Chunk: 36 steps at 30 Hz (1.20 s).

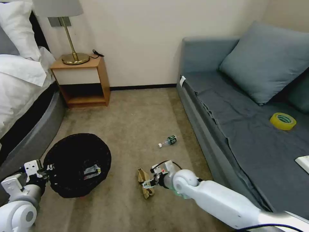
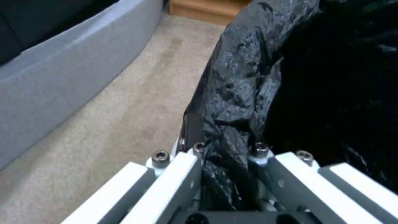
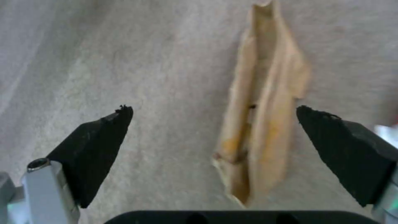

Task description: Pick up the trash bin, then pick up the garbage on the floor and place it into the trash bin.

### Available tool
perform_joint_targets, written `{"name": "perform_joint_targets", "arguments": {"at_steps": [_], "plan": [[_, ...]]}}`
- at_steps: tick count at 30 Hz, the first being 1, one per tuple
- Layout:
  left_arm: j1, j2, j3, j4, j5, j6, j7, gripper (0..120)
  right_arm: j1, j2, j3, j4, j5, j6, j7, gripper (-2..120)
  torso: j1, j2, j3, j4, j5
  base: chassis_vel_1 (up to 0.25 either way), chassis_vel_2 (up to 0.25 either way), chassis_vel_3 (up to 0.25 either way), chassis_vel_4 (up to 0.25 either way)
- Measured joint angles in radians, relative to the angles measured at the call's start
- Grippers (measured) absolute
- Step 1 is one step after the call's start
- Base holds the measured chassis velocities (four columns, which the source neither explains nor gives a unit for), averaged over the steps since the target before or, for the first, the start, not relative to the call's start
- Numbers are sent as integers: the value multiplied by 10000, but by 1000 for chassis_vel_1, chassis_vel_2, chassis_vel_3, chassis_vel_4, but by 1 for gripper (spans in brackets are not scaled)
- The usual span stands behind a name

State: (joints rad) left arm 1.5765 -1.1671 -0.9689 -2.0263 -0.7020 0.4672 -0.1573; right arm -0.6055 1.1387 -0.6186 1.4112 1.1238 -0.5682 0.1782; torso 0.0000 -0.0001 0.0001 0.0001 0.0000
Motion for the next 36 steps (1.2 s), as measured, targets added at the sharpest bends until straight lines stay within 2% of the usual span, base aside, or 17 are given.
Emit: {"name": "perform_joint_targets", "arguments": {"at_steps": [6,16,19,21,23,25,28,29,32,34,36], "plan": [[-12,-87,63,50,61,-115,86,3,-81,805,-148,-890,-833,147,-345,100,0,0,-1,-1,-2,0,0,0,0],[2,-216,123,97,225,-273,240,3,-312,1405,-194,-2345,-2251,790,-919,100,0,0,-1,-2,-1,0,0,0,0],[23,-242,85,106,246,-308,274,3,-351,1575,-126,-2927,-2755,1168,-1218,88,0,0,-1,-1,-1,0,0,0,0],[26,-253,82,106,255,-316,281,3,-364,1600,-114,-3019,-2840,1244,-1277,84,0,0,-1,-1,-1,0,0,0,0],[36,-283,81,103,270,-321,293,3,-407,1632,-95,-3129,-2956,1359,-1336,73,0,0,-1,-2,-1,0,0,0,0],[38,-293,81,102,275,-321,293,3,-418,1643,-87,-3152,-2989,1384,-1351,69,0,0,-1,-2,-1,0,0,0,0],[44,-323,89,99,306,-325,303,3,-471,1711,-29,-3290,-3178,1453,-1356,56,0,0,-1,-2,-1,0,0,0,0],[44,-323,89,99,306,-325,303,3,-471,1711,-29,-3290,-3178,1453,-1356,56,0,0,-1,-2,-1,0,0,0,0],[52,-327,97,91,307,-348,318,3,-510,1734,22,-3392,-3317,1518,-1357,41,0,0,-1,-2,0,0,0,0,0],[56,-328,98,88,307,-351,324,3,-515,1733,28,-3403,-3342,1530,-1358,38,0,0,-1,-2,0,0,0,0,0],[79,-336,110,66,308,-359,332,3,-543,1720,85,-3435,-3403,1576,-1365,28,0,0,-1,-1,0,0,0,0,0]]}}
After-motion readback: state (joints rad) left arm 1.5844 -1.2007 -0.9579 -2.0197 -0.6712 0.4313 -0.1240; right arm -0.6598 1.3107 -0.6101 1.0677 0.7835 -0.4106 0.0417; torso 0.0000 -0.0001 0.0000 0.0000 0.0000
